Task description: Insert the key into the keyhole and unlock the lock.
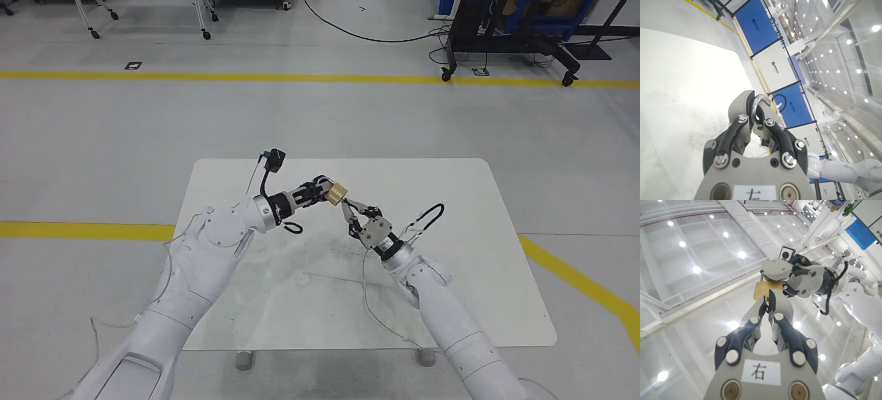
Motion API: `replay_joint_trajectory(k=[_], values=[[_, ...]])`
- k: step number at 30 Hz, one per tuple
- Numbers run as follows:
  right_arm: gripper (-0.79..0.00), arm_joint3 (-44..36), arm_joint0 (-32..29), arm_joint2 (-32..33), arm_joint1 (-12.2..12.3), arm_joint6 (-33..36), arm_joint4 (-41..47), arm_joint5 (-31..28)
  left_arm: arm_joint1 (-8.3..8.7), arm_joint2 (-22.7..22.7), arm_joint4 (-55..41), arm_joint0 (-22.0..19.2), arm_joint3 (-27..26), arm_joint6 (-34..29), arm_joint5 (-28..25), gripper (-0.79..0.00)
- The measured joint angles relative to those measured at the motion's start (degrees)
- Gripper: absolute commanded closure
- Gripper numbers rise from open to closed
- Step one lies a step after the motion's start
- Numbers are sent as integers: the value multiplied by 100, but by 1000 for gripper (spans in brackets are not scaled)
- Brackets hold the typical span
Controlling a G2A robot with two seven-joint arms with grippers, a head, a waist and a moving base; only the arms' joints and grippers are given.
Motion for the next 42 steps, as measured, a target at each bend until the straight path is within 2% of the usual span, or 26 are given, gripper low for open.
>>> replay_joint_trajectory(k=[6, 13, 17, 21, 22, 23, 24, 25, 29, 33, 37, 40, 42], values=[[0, 176, 62, 24, -22, 139, 443, 581, 19, 24, 595, 77, -177, 335, -177, 0], [0, 465, 164, 24, -68, 300, 1182, 1474, 31, -67, 684, 155, -275, 521, -221, 0], [0, 560, 215, 42, -80, 323, 1291, 1594, 31, -102, 576, 195, -297, 497, -275, 0], [0, 565, 224, 93, -72, 315, 1166, 1453, 24, -151, 288, 190, -263, 373, -313, 0], [0, 542, 223, 112, -63, 309, 1058, 1362, 24, -162, 260, 183, -250, 349, -320, 0], [-188, 508, 222, 124, -51, 312, 919, 1266, 23, -167, 236, 182, -241, 332, -322, 0], [-566, 462, 213, 135, -38, 335, 752, 1146, 22, -169, 209, 181, -234, 313, -320, 0], [-785, 391, 181, 147, -25, 407, 560, 999, 20, -171, 178, 178, -224, 290, -309, 0], [-785, 135, 78, 241, 32, 682, -43, 500, 11, -189, 78, 166, -165, 279, -145, 0], [-785, -207, -67, 441, 132, 804, -991, -323, 1, -187, 18, 143, -101, 226, 53, 0], [-785, -906, -458, 944, 306, 375, -2873, -2157, -21, -73, 129, 80, -23, 78, 350, 0], [-785, -1568, -935, 1455, 400, -47, -3693, -3170, -51, 82, 322, 21, 18, -13, 537, 0], [-785, -1926, -1223, 1800, 448, -415, -4120, -3645, -81, 212, 421, -18, 53, -101, 661, 0]])
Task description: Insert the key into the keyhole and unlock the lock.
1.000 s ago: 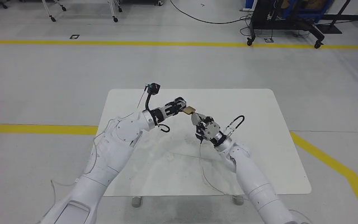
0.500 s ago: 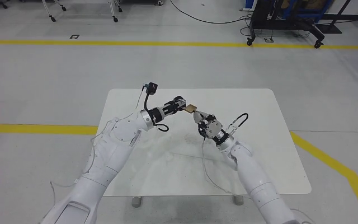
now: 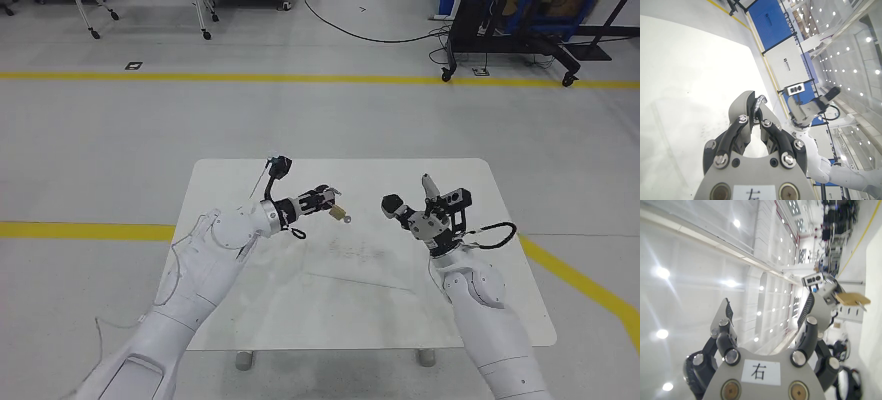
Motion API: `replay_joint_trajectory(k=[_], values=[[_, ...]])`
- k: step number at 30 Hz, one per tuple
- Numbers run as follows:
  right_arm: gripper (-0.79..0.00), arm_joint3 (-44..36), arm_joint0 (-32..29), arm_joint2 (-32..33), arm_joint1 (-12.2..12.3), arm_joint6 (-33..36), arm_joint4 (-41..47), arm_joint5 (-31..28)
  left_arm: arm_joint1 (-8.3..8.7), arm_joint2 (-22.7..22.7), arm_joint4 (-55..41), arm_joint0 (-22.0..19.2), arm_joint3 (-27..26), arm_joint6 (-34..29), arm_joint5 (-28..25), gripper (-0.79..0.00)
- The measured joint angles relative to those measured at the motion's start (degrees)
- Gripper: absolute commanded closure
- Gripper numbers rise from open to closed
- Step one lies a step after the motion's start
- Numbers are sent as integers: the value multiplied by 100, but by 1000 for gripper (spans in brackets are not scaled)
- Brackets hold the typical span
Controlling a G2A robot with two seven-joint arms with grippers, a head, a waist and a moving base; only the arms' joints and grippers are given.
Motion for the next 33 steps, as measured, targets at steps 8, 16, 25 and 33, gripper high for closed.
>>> replay_joint_trajectory(k=[8, 16, 25, 33], values=[[-785, -396, -333, 341, 35, -459, -550, -420, -284, 953, 603, -324, 313, -300, 691, 0], [-785, -399, -336, 343, 35, -463, -556, -422, -612, 1499, 514, -733, 1126, -495, 902, 0], [-785, -398, -336, 342, 35, -463, -556, -422, -752, 1646, 691, -906, 1431, -453, 772, -785], [-785, -398, -336, 342, 35, -463, -556, -422, -630, 1267, 745, -847, 1137, -236, 478, -785]])
